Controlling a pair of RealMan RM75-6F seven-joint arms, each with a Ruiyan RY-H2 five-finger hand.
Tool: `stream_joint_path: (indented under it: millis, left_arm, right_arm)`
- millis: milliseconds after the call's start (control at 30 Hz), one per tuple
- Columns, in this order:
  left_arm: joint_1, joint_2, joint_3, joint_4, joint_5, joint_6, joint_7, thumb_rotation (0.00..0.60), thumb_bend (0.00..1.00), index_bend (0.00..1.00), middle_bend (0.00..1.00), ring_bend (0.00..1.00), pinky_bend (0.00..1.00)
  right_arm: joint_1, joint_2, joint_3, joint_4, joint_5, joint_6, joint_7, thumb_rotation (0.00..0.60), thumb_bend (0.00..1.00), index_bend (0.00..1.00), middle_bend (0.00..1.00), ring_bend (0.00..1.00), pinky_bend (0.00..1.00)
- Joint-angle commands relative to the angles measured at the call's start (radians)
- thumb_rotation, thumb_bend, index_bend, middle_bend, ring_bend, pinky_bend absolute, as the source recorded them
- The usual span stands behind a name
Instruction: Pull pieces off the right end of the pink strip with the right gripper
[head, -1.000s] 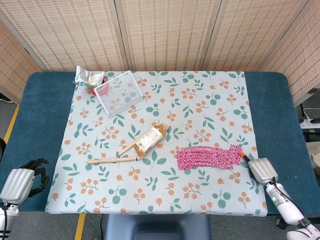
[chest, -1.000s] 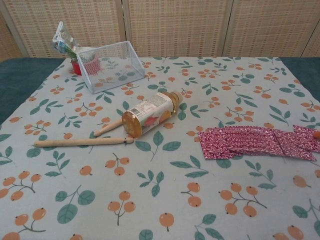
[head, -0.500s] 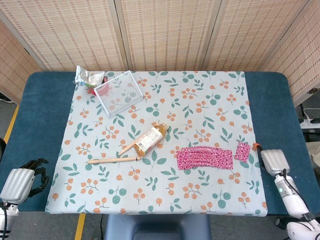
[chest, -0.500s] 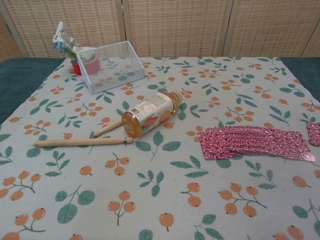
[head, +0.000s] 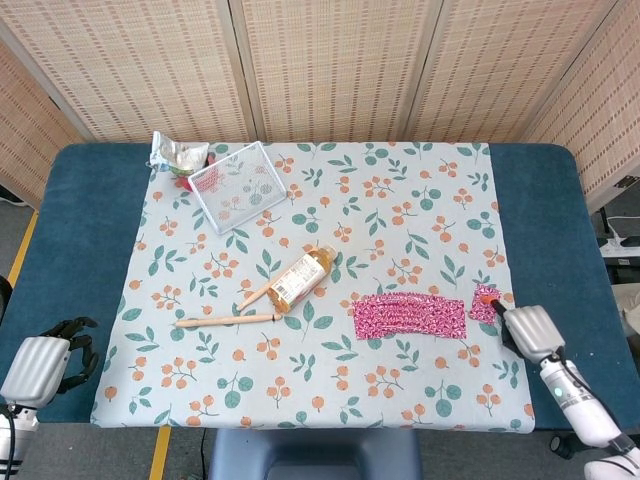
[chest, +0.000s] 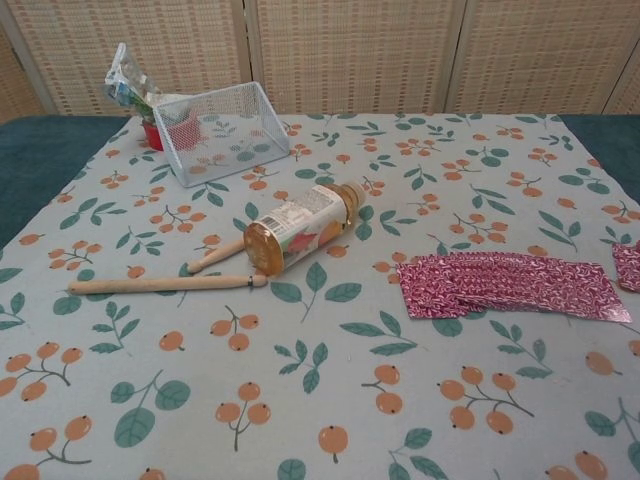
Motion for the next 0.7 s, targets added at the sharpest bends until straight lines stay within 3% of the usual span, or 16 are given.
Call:
stream_joint_path:
  millis: [33, 700]
  left_arm:
    - [0.0, 0.0, 0.0, 0.0, 0.0, 0.0, 0.0, 0.6, 0.66, 0.28, 0.31, 0.33, 0.57]
    - [0.0, 0.001, 0.0, -0.002, 0.0, 0.001, -0.001, 0.6, 0.66, 0.28, 0.31, 0.34, 0.57]
  right_arm:
    - [0.004, 0.016, -0.056, -0.015, -0.077, 0.029, 0.049, 0.6, 1.0, 0.17, 0.78, 0.91, 0.8]
    - [0.013, -0.043, -0.083, 0.07, -0.088, 0.007, 0.034, 0.6, 1.0, 0.16, 0.78, 0.91, 0.8]
